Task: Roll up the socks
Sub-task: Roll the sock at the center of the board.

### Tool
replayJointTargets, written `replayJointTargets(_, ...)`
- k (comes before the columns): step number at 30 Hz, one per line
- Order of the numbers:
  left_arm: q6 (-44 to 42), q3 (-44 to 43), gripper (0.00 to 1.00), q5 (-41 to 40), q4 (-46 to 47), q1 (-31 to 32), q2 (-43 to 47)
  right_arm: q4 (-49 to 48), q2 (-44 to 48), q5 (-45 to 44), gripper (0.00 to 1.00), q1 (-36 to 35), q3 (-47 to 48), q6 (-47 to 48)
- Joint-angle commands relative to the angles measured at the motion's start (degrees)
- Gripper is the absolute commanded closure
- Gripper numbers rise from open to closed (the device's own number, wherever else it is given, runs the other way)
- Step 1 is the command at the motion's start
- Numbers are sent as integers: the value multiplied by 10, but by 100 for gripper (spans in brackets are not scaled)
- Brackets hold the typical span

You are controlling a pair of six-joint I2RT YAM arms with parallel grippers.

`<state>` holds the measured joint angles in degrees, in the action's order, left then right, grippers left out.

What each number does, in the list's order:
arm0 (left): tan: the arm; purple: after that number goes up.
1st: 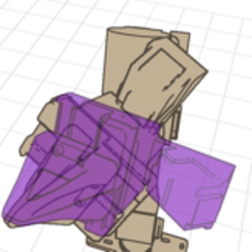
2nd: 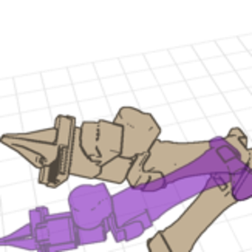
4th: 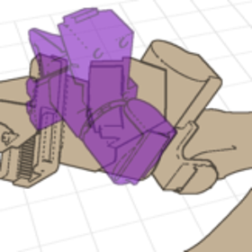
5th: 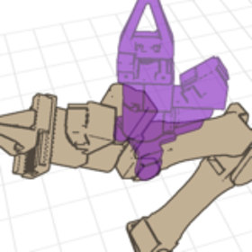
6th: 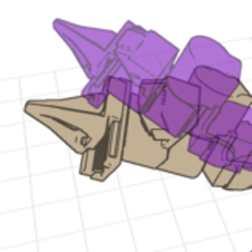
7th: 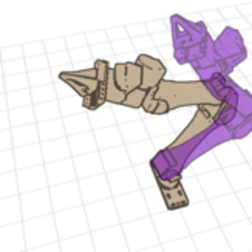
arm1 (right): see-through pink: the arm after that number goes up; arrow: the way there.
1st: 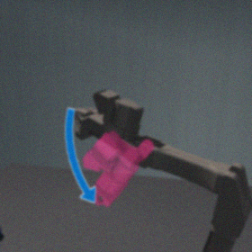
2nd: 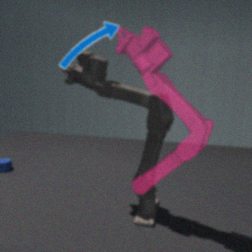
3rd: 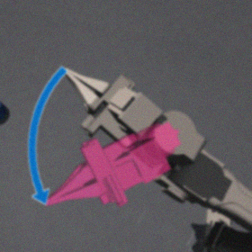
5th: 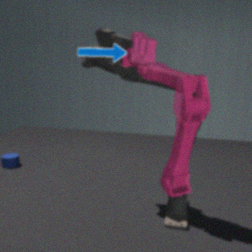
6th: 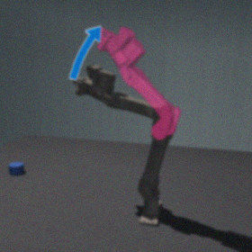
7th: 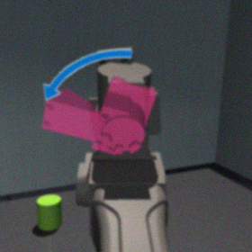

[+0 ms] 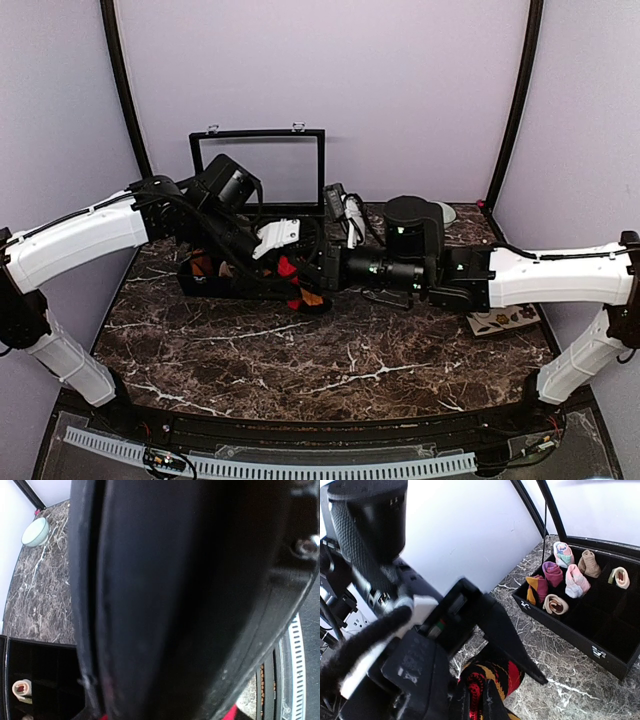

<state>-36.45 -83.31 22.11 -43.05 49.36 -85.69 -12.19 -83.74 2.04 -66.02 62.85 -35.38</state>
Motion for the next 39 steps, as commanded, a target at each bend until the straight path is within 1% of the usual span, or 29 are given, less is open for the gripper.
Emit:
replayJointTargets(1, 0, 21, 41, -64, 44, 19, 27, -76, -8, -22, 100, -7, 6, -27)
replayJointTargets(2, 4, 23, 42, -80, 55, 19, 30, -79, -11, -22, 100, -8, 6, -30)
replayJointTargets(5, 13, 29, 50, -159, 102, 19, 38, -78, -16, -23, 100, -11, 8, -38)
replayJointTargets(8, 9, 35, 51, -197, 133, 17, 48, -78, -18, -29, 100, -13, 4, -46)
replayJointTargets(11, 5, 36, 52, -227, 144, 17, 48, -85, -15, -41, 100, -15, -6, -67)
replayJointTargets(15, -19, 55, 54, -309, 193, 17, 52, -93, -11, -63, 100, -15, -19, -114)
replayJointTargets(20, -67, 79, 68, -369, 242, 17, 61, -57, -13, -78, 100, -15, -16, -188)
replayJointTargets(22, -73, 83, 74, -377, 251, 17, 61, -49, -18, -72, 100, -14, -10, -196)
replayJointTargets(24, -65, 76, 80, -357, 237, 17, 61, -40, -23, -67, 100, -16, -1, -194)
replayJointTargets(26, -51, 60, 92, -311, 198, 17, 57, -25, -26, -66, 88, -18, 8, -179)
replayJointTargets(28, -34, 38, 99, -249, 144, 17, 48, -11, -25, -65, 77, -18, 14, -153)
replayJointTargets(30, -13, 18, 100, -182, 92, 16, 42, -18, -18, -60, 70, -18, 9, -117)
replayJointTargets(32, 5, 1, 100, -130, 56, 16, 35, -24, -7, -58, 65, -19, -1, -73)
replayJointTargets(34, 20, -13, 100, -83, 23, 14, 26, -27, 7, -47, 63, -20, -10, -25)
replayJointTargets(36, 23, -31, 100, -14, -24, 13, 12, -24, 21, -39, 62, -20, -19, 29)
replayJointTargets(39, 6, -64, 100, 86, -101, 8, -19, -22, 58, -11, 57, -21, -46, 119)
